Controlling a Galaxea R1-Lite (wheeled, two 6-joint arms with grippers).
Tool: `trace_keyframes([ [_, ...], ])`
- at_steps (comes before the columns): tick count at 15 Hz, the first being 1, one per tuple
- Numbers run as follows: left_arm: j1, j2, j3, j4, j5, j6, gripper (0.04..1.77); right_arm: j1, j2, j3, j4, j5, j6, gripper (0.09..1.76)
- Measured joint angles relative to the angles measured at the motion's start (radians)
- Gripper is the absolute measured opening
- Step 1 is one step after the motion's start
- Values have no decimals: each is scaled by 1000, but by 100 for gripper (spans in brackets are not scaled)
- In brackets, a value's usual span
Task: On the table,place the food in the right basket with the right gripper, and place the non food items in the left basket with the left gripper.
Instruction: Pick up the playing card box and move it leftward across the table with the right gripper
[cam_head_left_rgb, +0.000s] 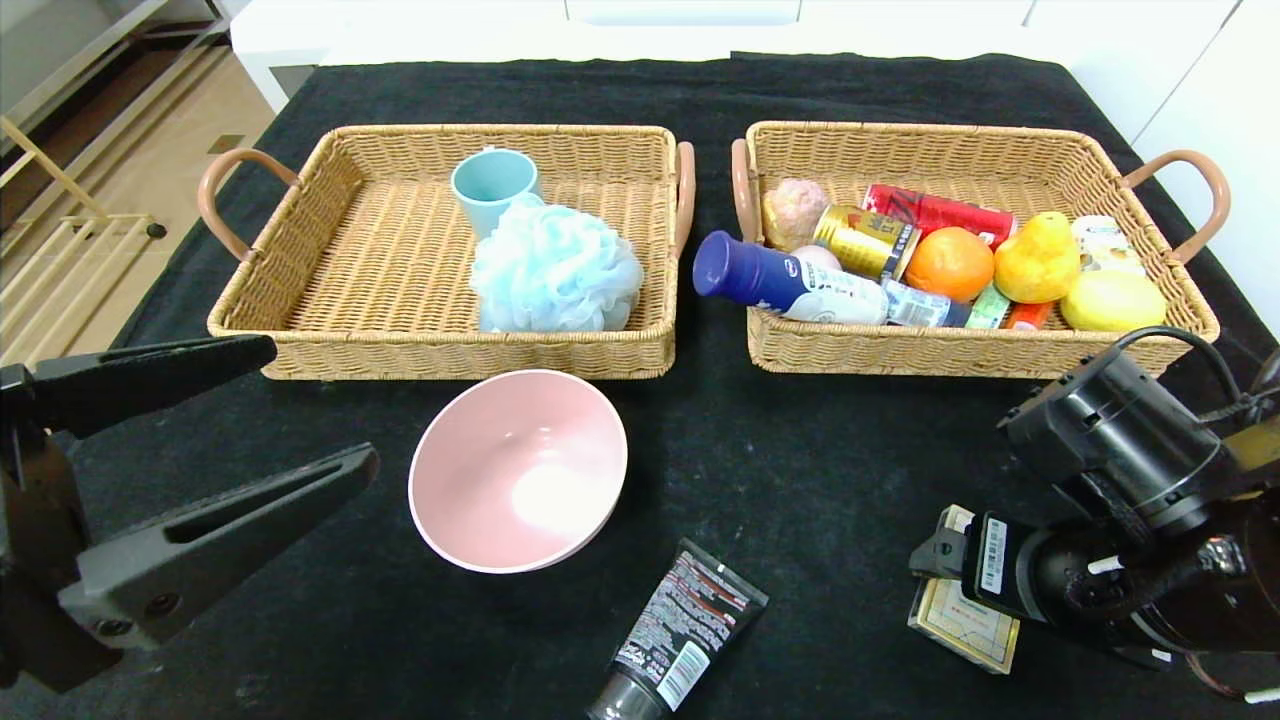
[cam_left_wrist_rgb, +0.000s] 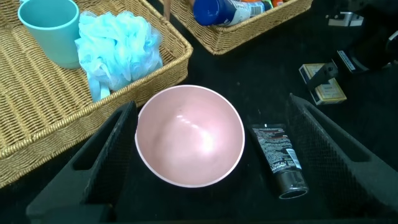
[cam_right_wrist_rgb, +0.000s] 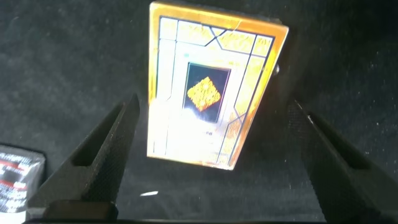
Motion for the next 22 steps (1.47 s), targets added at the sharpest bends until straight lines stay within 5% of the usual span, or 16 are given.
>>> trace_keyframes([
  [6, 0, 0, 0, 0, 0, 0, 172, -4, 9, 1, -5, 14, 3, 171],
  [11, 0, -1, 1, 0, 0, 1, 172, -3, 24, 1, -4, 14, 10, 110],
  [22, 0, -4, 0, 0, 0, 2, 172, 15, 28, 3, -3, 15, 7, 107],
])
